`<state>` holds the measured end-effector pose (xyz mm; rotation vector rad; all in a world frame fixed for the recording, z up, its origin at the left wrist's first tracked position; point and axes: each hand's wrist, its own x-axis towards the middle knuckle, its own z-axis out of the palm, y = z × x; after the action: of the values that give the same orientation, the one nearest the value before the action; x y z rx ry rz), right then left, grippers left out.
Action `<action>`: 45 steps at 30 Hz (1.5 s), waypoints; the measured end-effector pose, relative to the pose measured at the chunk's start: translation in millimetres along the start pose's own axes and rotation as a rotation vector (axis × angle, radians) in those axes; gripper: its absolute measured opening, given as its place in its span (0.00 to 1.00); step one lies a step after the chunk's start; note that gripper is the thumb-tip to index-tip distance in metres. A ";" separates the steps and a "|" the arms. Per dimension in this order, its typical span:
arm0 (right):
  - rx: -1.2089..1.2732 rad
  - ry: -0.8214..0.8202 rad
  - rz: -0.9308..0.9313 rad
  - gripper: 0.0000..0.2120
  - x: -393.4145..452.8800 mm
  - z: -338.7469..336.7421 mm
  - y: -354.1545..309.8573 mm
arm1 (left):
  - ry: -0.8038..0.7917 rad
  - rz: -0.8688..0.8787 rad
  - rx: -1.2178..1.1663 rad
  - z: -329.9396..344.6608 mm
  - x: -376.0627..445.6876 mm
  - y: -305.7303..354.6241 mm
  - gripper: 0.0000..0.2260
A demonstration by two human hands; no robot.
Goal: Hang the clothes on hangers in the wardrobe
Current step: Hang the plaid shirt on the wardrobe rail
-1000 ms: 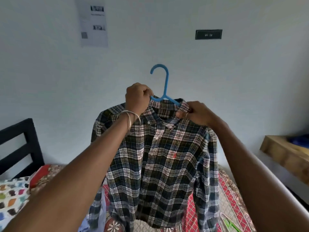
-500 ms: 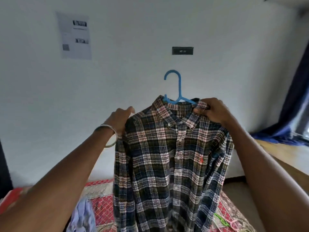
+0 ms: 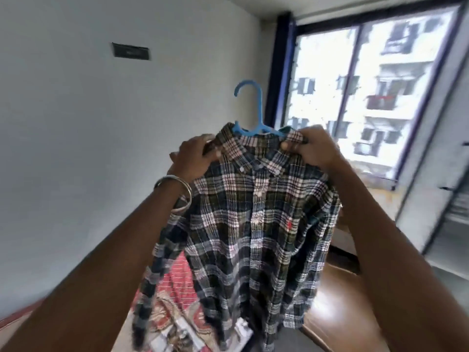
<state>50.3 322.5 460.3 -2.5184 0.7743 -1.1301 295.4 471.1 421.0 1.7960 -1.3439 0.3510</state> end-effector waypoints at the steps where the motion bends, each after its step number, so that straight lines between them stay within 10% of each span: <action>1: -0.031 0.100 0.093 0.13 -24.6 -45.9 19.0 | 0.002 0.076 -0.011 27.0 4.4 37.3 0.19; 17: -0.430 0.452 0.402 0.07 -341.7 -424.3 166.6 | 0.065 0.367 -0.433 239.3 -46.4 504.7 0.04; 25: -0.835 0.677 0.598 0.16 -430.0 -565.1 260.0 | -0.210 0.496 -0.568 349.0 -76.0 687.4 0.06; 34: -1.440 0.554 0.833 0.14 -346.5 -684.6 370.3 | -0.242 0.815 -0.159 470.8 14.4 824.8 0.22; 45: -1.655 0.911 0.869 0.12 -176.6 -851.4 497.3 | -0.028 0.919 -0.010 610.6 186.0 1012.1 0.23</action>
<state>-866.5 -8.9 690.6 -1.3864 3.6655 -1.4001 -685.5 -180.3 633.6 1.0673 -2.1247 0.7932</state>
